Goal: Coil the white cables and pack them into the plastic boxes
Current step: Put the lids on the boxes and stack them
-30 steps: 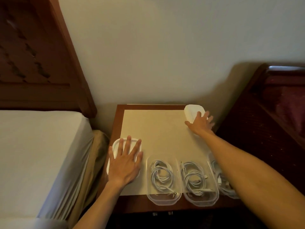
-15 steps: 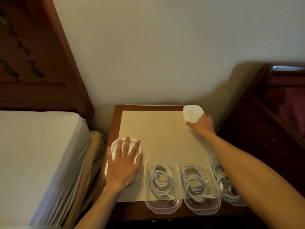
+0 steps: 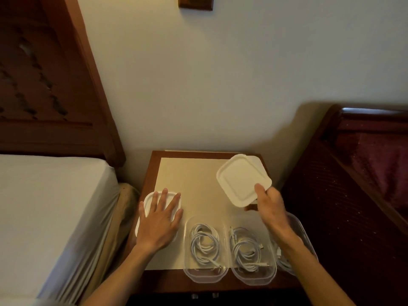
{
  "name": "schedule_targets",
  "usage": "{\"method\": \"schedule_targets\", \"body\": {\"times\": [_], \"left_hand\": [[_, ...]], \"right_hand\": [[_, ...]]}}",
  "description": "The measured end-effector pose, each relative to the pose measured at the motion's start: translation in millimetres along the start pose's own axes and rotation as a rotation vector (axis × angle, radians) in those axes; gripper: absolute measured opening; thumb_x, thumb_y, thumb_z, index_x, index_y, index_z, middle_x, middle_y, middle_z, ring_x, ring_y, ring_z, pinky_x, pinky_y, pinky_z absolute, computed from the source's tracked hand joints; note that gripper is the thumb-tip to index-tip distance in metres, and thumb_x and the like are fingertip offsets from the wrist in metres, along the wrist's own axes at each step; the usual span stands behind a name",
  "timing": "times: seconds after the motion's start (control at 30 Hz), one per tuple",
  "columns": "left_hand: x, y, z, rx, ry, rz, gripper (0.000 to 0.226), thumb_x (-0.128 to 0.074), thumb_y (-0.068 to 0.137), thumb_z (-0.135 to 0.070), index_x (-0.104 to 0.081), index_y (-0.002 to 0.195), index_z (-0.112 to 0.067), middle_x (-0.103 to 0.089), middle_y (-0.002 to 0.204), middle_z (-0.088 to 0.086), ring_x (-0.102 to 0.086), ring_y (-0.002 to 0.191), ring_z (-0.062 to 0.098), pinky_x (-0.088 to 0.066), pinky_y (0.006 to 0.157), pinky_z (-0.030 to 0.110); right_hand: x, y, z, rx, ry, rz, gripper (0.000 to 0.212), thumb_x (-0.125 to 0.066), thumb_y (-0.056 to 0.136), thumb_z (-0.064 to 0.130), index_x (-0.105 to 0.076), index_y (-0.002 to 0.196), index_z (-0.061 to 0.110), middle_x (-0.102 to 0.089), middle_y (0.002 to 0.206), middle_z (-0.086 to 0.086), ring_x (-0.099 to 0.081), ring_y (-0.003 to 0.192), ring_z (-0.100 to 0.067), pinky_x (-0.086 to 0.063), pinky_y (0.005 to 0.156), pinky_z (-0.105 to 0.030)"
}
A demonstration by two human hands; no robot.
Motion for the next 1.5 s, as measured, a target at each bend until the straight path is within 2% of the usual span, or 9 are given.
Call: {"method": "schedule_targets", "body": {"times": [0.13, 0.23, 0.33, 0.57, 0.8, 1.0, 1.17, 1.33, 1.5], "left_hand": [[25, -2, -9, -0.028, -0.071, -0.034, 0.099, 0.016, 0.073, -0.083, -0.024, 0.151, -0.038, -0.003, 0.164, -0.002, 0.002, 0.152, 0.022, 0.016, 0.115, 0.050], [65, -30, -27, -0.031, -0.235, -0.348, 0.060, -0.027, 0.097, -0.062, -0.054, 0.136, -0.026, -0.048, 0.147, 0.000, -0.044, 0.136, 0.020, -0.028, 0.115, 0.040], [63, -69, -52, 0.003, -0.403, -0.337, 0.035, -0.046, 0.098, -0.048, -0.067, 0.115, -0.026, -0.069, 0.111, -0.006, -0.063, 0.091, 0.009, -0.051, 0.084, 0.026], [27, -108, -62, 0.123, -0.284, -0.188, 0.027, -0.046, 0.100, -0.032, -0.058, 0.121, -0.022, -0.057, 0.111, -0.003, -0.059, 0.098, 0.017, -0.053, 0.079, 0.033], [23, -109, -59, 0.155, -0.401, -0.183, 0.035, -0.047, 0.099, -0.027, -0.047, 0.134, -0.026, -0.063, 0.111, -0.004, -0.062, 0.097, 0.015, -0.054, 0.078, 0.032], [25, -116, -48, 0.271, -0.618, -0.231, 0.026, -0.060, 0.092, -0.016, -0.061, 0.117, -0.020, -0.067, 0.091, -0.001, -0.060, 0.079, 0.013, -0.055, 0.076, 0.032], [32, -135, -33, 0.309, -0.634, -0.259, 0.019, -0.064, 0.090, -0.013, -0.055, 0.101, -0.026, -0.060, 0.085, -0.009, -0.055, 0.073, 0.002, -0.037, 0.062, 0.013], [25, -136, -25, 0.332, -0.641, -0.246, 0.013, -0.064, 0.089, -0.013, -0.066, 0.101, -0.018, -0.062, 0.085, -0.010, -0.054, 0.073, 0.002, -0.034, 0.064, 0.015], [21, -131, -19, 0.359, -0.700, -0.211, 0.011, -0.065, 0.086, -0.012, -0.073, 0.091, -0.018, -0.066, 0.077, -0.008, -0.058, 0.074, 0.006, -0.038, 0.063, 0.014]], "right_hand": [[-10, -67, -11, -0.018, 0.013, 0.117, 0.033, -0.061, 0.091, 0.007, -0.051, 0.117, 0.025, -0.062, 0.107, 0.007, -0.063, 0.096, -0.014, -0.061, 0.068, -0.033], [-21, -92, -26, 0.000, -0.126, 0.117, 0.057, -0.063, 0.086, 0.004, -0.044, 0.133, 0.029, -0.058, 0.115, 0.010, -0.056, 0.107, -0.013, -0.053, 0.091, -0.035], [-37, -107, -45, -0.041, -0.197, 0.141, 0.063, -0.062, 0.085, 0.007, -0.042, 0.142, 0.027, -0.058, 0.128, 0.004, -0.054, 0.118, -0.018, -0.049, 0.100, -0.040], [-65, -140, -51, 0.080, -0.642, 0.258, 0.069, -0.052, 0.093, 0.022, -0.020, 0.152, 0.010, -0.029, 0.151, -0.005, -0.039, 0.133, -0.022, -0.037, 0.109, -0.029], [-68, -144, -41, 0.164, -1.073, 0.239, 0.048, -0.042, 0.095, 0.019, -0.035, 0.141, 0.007, -0.032, 0.144, -0.008, -0.037, 0.123, -0.025, -0.046, 0.095, -0.033], [-71, -143, -40, 0.203, -1.092, 0.274, 0.046, -0.047, 0.095, 0.018, -0.037, 0.139, 0.012, -0.034, 0.142, -0.007, -0.035, 0.124, -0.025, -0.042, 0.099, -0.032], [-80, -143, -36, 0.205, -0.964, 0.286, 0.033, -0.038, 0.102, 0.023, -0.038, 0.133, 0.013, -0.044, 0.130, -0.005, -0.052, 0.112, -0.023, -0.047, 0.086, -0.033], [-96, -139, -45, 0.187, -1.038, 0.357, 0.064, -0.035, 0.100, 0.006, -0.003, 0.154, 0.015, -0.040, 0.136, -0.012, -0.058, 0.110, -0.030, -0.046, 0.084, -0.036], [-101, -137, -55, 0.142, -1.033, 0.401, 0.073, -0.036, 0.095, 0.002, 0.002, 0.155, 0.020, -0.037, 0.136, -0.013, -0.058, 0.107, -0.035, -0.047, 0.082, -0.041]]}}
Point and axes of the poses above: each hand's wrist, its own y-axis towards the middle knuckle, its own x-axis out of the back of the hand, z = x × y, the point moved 8 cm from there along y, towards the middle knuckle
